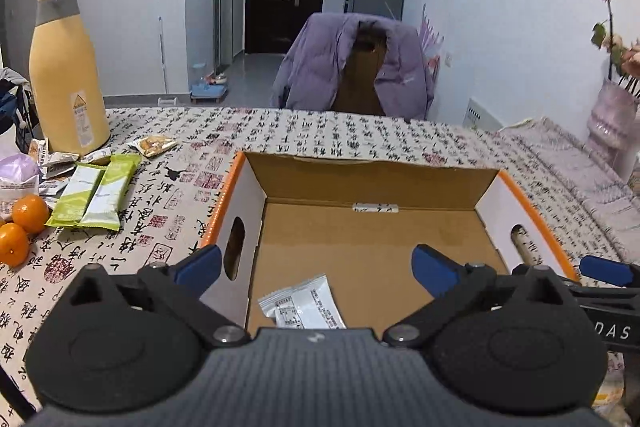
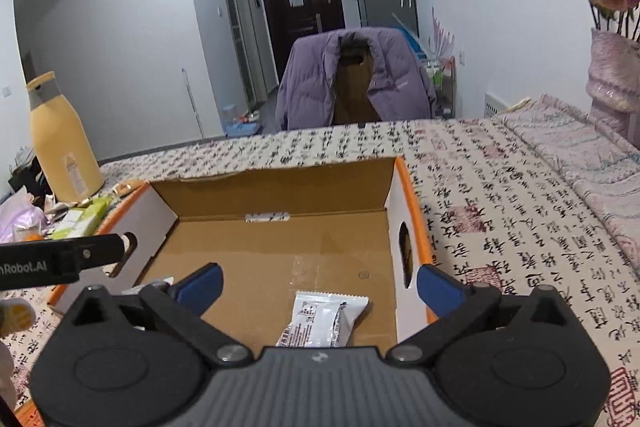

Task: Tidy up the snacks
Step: 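Withdraw both open grippers from the box back toward the snack pile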

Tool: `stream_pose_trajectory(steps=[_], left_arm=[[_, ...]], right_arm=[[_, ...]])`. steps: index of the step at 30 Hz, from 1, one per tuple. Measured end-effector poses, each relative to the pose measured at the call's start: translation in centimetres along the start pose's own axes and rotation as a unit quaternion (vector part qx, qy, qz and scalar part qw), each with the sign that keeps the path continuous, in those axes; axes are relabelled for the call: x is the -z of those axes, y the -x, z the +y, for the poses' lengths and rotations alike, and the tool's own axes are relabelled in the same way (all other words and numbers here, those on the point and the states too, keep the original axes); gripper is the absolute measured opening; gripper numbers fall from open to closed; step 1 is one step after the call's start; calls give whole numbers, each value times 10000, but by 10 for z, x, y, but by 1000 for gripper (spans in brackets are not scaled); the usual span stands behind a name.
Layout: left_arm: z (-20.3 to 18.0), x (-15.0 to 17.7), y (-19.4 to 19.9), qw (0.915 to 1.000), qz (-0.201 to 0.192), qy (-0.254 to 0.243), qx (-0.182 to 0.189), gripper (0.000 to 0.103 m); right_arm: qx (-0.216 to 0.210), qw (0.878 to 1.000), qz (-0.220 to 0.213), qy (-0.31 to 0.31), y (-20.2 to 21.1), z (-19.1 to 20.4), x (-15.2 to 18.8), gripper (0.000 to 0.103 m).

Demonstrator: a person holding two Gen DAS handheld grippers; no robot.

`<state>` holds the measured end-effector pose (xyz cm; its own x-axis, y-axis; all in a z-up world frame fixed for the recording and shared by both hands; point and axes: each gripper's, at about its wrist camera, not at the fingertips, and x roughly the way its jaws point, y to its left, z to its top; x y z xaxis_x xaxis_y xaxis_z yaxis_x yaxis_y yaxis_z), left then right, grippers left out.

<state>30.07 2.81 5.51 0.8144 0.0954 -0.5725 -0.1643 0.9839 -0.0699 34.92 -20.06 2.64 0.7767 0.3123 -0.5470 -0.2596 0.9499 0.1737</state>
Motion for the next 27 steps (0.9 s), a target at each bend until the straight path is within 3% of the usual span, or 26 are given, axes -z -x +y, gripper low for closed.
stream_pose_trajectory(steps=[16, 27], left_arm=[[12, 39, 101, 9940, -1039, 18, 340, 103], [28, 88, 149, 9892, -1378, 164, 464, 103]], right_arm=[[-170, 9944, -951, 424, 102, 12, 30, 103], [-296, 9900, -1250, 592, 155, 17, 74, 103]])
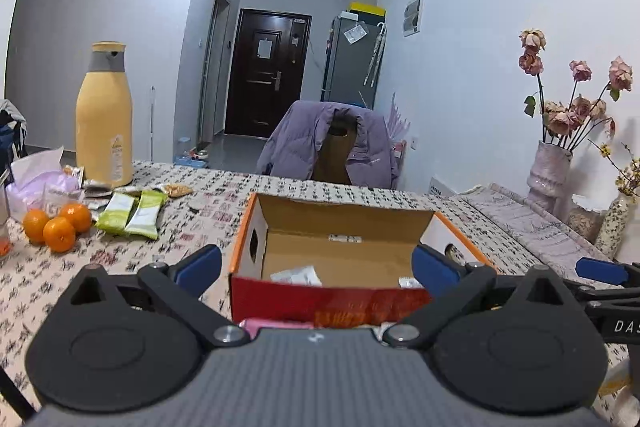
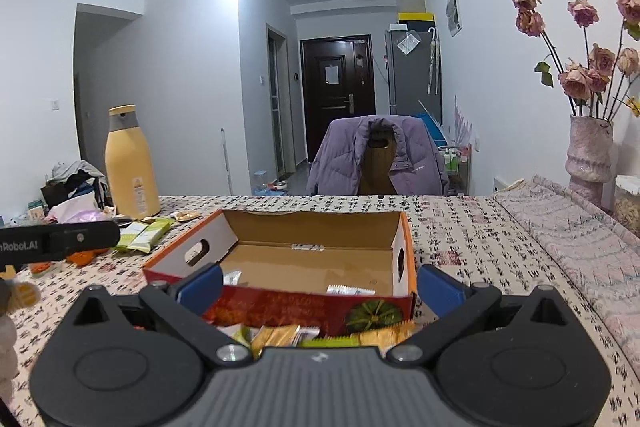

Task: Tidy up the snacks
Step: 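Withdraw both open grippers from the box back toward the snack pile, then grasp the light green snack bar with the right gripper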

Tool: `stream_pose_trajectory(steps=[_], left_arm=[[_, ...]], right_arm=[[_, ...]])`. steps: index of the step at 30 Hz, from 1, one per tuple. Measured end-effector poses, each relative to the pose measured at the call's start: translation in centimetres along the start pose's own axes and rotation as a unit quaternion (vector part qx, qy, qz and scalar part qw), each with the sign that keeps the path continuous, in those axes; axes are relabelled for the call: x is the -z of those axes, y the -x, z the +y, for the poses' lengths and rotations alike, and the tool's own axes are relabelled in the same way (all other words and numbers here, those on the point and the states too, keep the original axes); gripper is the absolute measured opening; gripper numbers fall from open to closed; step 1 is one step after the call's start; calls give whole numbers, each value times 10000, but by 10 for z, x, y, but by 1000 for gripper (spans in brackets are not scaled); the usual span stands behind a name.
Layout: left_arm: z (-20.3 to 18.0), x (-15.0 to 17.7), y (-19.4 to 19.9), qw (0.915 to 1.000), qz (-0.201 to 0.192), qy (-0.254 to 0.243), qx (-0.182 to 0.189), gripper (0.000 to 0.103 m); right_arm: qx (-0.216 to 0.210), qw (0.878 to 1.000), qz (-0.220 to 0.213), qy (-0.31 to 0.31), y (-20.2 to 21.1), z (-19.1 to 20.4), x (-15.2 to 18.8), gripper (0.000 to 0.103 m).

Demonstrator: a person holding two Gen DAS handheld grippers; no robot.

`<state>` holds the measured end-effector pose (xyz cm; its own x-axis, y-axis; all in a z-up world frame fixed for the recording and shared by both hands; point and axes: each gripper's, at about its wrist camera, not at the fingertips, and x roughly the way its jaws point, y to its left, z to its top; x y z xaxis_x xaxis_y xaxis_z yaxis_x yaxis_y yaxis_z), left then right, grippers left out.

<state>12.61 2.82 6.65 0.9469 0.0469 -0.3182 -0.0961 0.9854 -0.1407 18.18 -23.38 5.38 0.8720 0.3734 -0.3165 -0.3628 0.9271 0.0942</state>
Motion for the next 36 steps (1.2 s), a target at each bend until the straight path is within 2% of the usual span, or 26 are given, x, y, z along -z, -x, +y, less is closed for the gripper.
stream_pose_trajectory(steps=[7, 15, 25, 29, 31, 36], left_arm=[[9, 26, 24, 10000, 17, -59, 49, 103], [24, 59, 34, 9998, 176, -43, 80, 103], [54, 103, 36, 9978, 632, 198, 28, 103], [58, 110, 34, 9971, 737, 192, -56, 103], [60, 109, 34, 9971, 721, 214, -62, 103], [59, 106, 31, 9970, 739, 197, -81, 103]], right_arm=[[21, 10000, 20, -13, 21, 2, 24, 103], [128, 9998, 147, -71, 34, -1, 53, 103], [353, 9985, 414, -78, 39, -8, 90, 103], [420, 9980, 472, -65, 34, -6, 94, 103], [478, 9977, 478, -27, 31, -5, 93, 99], [546, 9957, 717, 210, 13, -2, 86, 78]])
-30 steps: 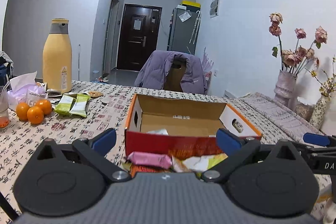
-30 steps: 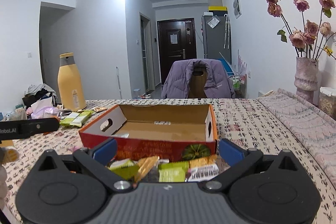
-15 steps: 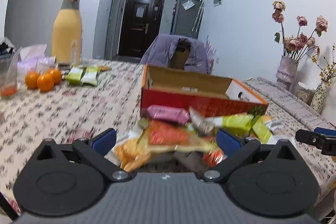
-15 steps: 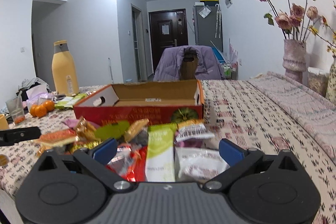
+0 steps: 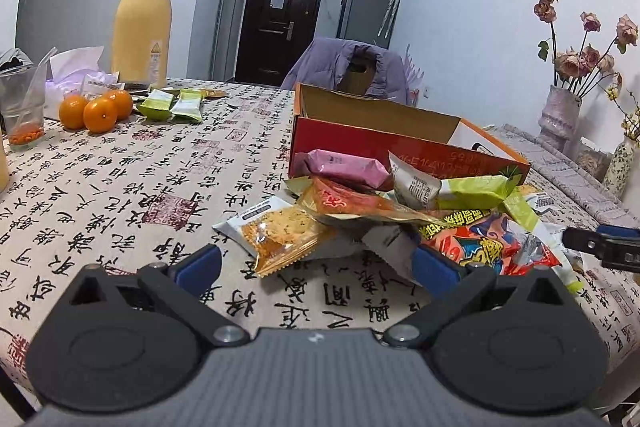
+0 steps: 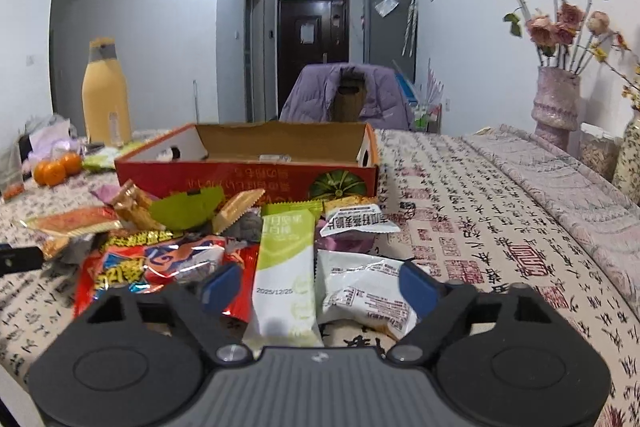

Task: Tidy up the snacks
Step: 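Grasp the light green snack bar with the right gripper, then grasp the cracker packet with the left gripper while the right gripper holds the green bar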

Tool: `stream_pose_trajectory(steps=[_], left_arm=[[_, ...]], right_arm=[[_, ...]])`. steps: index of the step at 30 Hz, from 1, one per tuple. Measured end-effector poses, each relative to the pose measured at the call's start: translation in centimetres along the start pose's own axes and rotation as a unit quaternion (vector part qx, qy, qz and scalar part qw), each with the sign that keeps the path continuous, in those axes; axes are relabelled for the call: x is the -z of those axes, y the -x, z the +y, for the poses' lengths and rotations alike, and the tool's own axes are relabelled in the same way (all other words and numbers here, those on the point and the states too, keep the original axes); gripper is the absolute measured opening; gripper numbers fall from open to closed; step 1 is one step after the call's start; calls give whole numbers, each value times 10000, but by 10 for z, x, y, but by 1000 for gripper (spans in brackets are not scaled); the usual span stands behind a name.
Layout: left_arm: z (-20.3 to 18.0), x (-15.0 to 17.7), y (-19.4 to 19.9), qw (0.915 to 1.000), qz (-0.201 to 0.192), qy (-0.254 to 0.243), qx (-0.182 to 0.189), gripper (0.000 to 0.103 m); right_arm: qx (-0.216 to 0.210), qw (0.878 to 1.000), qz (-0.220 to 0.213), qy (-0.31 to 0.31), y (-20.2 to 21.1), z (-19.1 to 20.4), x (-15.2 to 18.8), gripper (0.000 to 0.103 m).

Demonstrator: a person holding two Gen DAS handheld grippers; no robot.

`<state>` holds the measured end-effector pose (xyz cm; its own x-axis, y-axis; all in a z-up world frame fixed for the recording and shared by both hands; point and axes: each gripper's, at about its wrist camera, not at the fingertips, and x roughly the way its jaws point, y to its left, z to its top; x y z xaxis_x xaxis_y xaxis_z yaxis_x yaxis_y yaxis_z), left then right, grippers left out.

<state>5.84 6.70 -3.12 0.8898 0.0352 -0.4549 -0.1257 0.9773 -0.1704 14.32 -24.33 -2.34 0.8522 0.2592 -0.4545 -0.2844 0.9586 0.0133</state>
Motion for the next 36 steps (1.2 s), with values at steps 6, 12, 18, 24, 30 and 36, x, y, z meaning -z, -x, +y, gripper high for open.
stream_pose_trajectory(steps=[6, 12, 18, 24, 30, 36], left_arm=[[0, 1, 0, 10000, 11, 17, -14, 103], [2, 0, 0, 10000, 34, 22, -51, 103], [0, -1, -1, 10000, 60, -11, -47, 103], [1, -2, -6, 9998, 163, -40, -126, 103], [7, -8, -14, 9991, 319, -74, -271, 103], [13, -20, -29, 9975, 584, -240, -327, 103]], right_arm=[[-140, 9988, 467, 100, -32, 6, -15, 66], [-102, 9971, 728, 202, -52, 18, -19, 57], [22, 9945, 960, 416, -64, 31, -6, 42], [-26, 9964, 812, 241, -57, 26, -2, 39], [14, 9994, 350, 75, -34, 19, -5, 37], [73, 9999, 64, -119, -15, 7, -8, 37]])
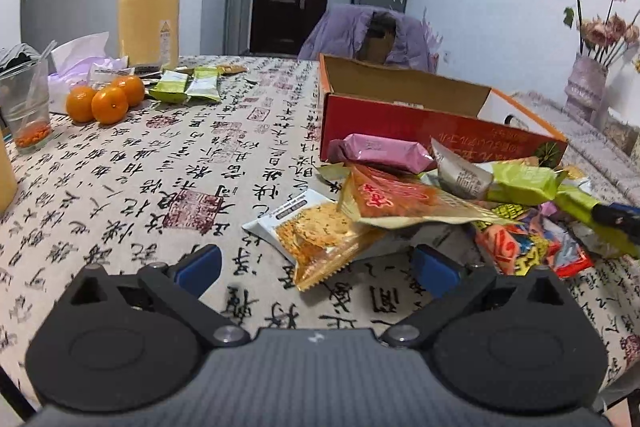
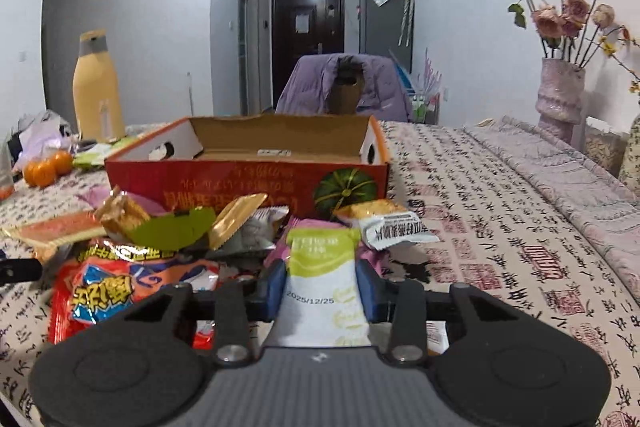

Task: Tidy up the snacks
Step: 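Grasp the cracker packet with the left gripper while the right gripper holds the green bar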

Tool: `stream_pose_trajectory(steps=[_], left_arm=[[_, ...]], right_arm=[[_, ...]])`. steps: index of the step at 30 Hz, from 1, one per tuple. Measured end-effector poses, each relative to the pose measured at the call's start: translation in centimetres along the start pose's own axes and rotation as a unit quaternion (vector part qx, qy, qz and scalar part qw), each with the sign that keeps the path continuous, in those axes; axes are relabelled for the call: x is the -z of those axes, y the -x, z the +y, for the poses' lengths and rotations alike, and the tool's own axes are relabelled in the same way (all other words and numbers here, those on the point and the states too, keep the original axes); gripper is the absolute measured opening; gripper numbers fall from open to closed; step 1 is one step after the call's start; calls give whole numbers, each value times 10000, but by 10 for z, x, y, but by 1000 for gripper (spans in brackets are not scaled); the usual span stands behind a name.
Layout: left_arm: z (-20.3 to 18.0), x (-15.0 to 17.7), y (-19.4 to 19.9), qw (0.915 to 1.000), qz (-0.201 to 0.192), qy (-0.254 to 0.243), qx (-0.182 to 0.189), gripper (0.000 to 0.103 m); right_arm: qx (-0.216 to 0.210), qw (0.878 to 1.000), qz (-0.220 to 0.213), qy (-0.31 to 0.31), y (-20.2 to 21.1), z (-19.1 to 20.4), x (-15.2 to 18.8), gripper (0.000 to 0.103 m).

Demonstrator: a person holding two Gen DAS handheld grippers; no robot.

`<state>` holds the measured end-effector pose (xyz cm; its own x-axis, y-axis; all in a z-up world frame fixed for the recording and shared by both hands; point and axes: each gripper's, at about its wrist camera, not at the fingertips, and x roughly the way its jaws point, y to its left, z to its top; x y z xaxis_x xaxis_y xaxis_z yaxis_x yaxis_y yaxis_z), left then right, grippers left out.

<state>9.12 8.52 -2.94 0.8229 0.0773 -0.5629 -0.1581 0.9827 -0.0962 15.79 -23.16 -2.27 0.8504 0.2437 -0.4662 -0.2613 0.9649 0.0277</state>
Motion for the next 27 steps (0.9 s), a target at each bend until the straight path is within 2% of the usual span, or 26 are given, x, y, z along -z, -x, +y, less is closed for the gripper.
stream_pose_trajectory(steps=[7, 17, 23, 27], left_arm=[[2, -12, -23, 9992, 346, -191, -66, 103], [5, -13, -27, 9988, 421, -246, -67, 103], [3, -17, -32, 9981, 480, -395, -54, 103], [4, -20, -39, 9977, 521, -429, -5, 103]], right_arm=[[-37, 9999, 145, -28, 1, -2, 5, 37], [53, 9974, 687, 190, -23, 5, 8, 40], [150, 9961, 830, 247, -36, 4, 7, 39], [122, 9972, 712, 210, -33, 3, 8, 34]])
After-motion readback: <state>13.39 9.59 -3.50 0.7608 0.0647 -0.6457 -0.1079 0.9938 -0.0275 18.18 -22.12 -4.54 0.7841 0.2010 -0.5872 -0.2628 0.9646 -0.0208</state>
